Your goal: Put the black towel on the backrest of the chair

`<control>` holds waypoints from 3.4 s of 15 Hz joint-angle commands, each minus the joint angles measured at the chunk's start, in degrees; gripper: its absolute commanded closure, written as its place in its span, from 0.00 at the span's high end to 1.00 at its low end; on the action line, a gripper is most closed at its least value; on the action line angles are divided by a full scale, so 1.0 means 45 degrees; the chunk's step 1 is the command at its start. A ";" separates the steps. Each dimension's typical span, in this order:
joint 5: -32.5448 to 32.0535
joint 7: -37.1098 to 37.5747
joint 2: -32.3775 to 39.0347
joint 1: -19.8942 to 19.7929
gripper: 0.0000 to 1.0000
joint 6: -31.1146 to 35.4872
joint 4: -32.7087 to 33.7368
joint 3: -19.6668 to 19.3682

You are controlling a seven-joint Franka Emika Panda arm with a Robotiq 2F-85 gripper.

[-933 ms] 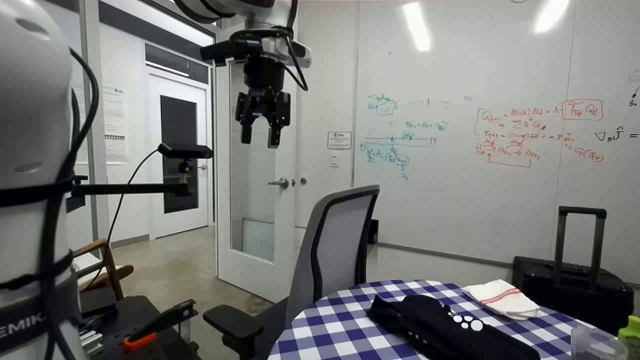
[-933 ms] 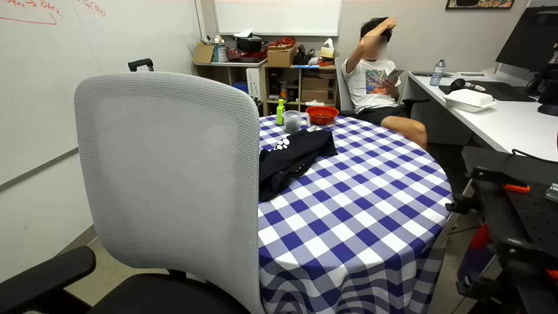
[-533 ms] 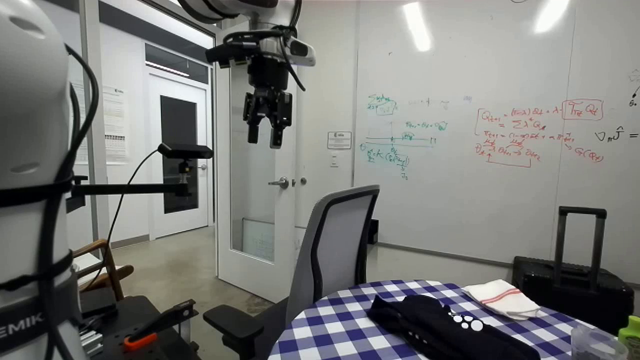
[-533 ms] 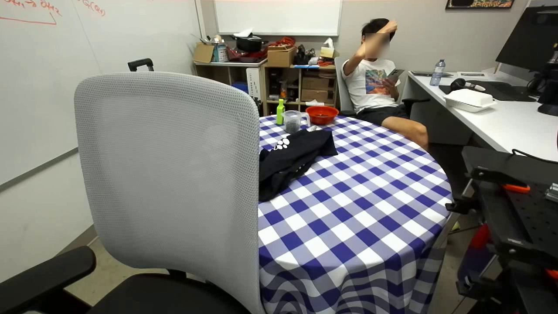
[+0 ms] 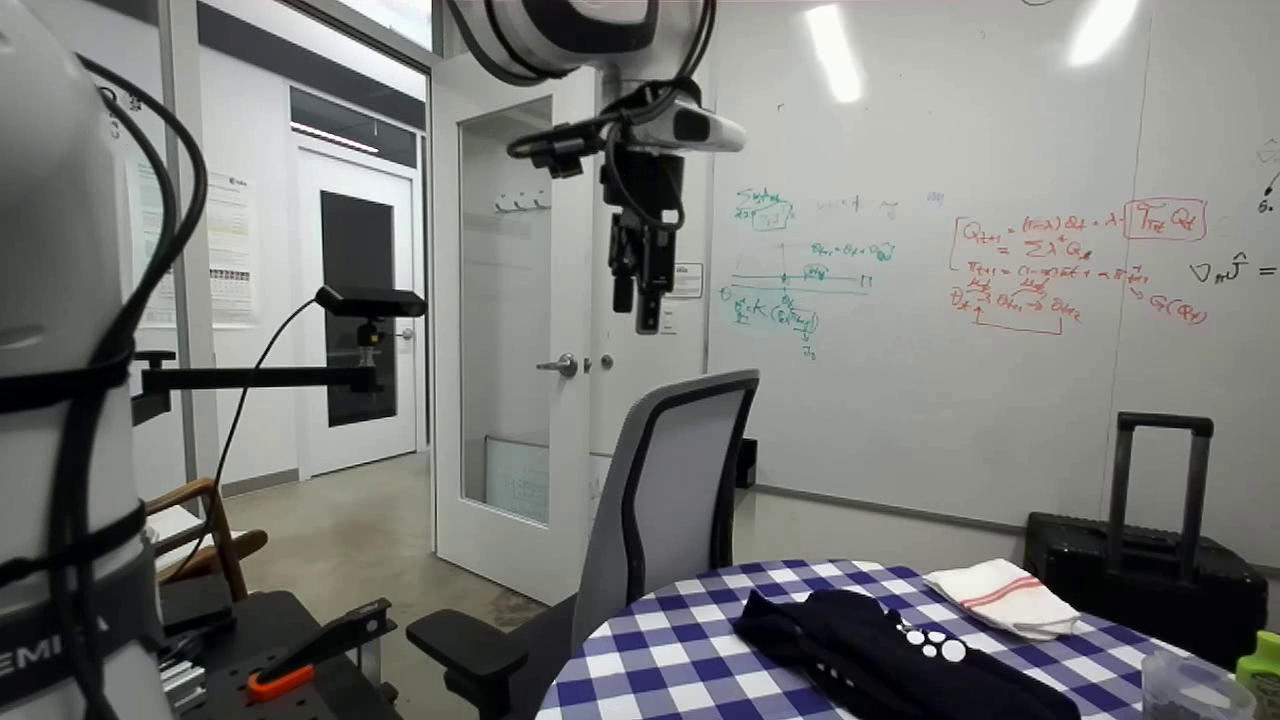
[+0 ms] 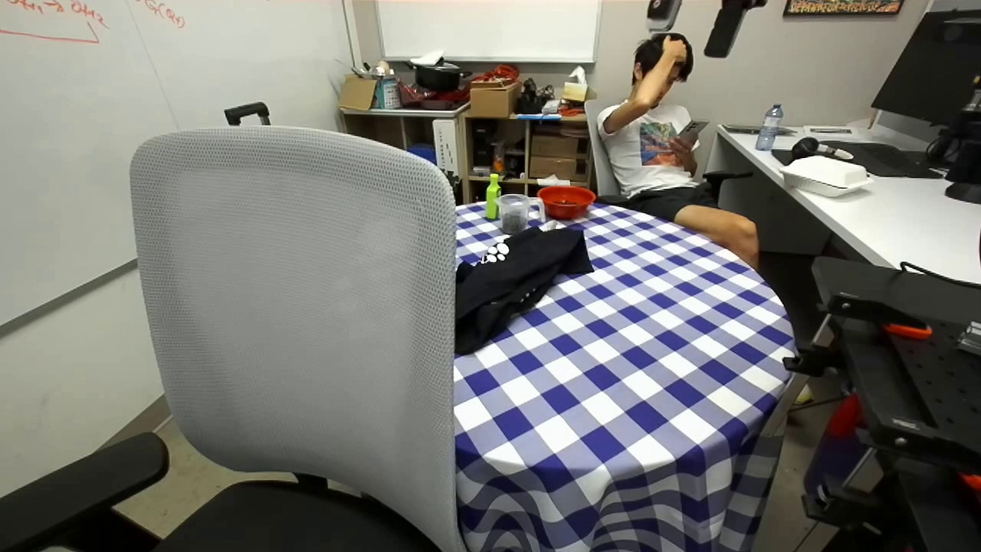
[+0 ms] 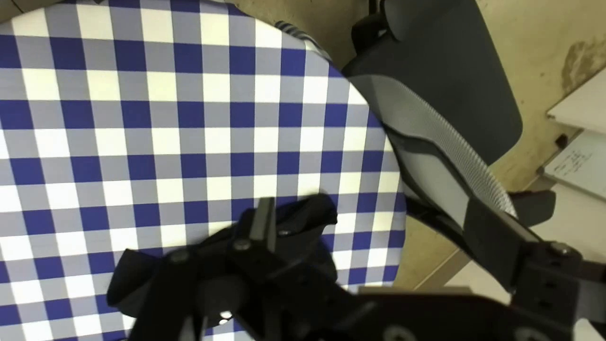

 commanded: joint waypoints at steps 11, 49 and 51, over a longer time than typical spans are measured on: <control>0.1863 0.1708 0.4145 -0.0889 1.00 0.2533 0.2206 -0.1223; 0.8656 1.2275 1.6879 0.3447 1.00 0.9504 0.9368 -0.4906; 0.8076 1.2603 1.7212 0.3692 1.00 0.8642 0.9854 -0.5359</control>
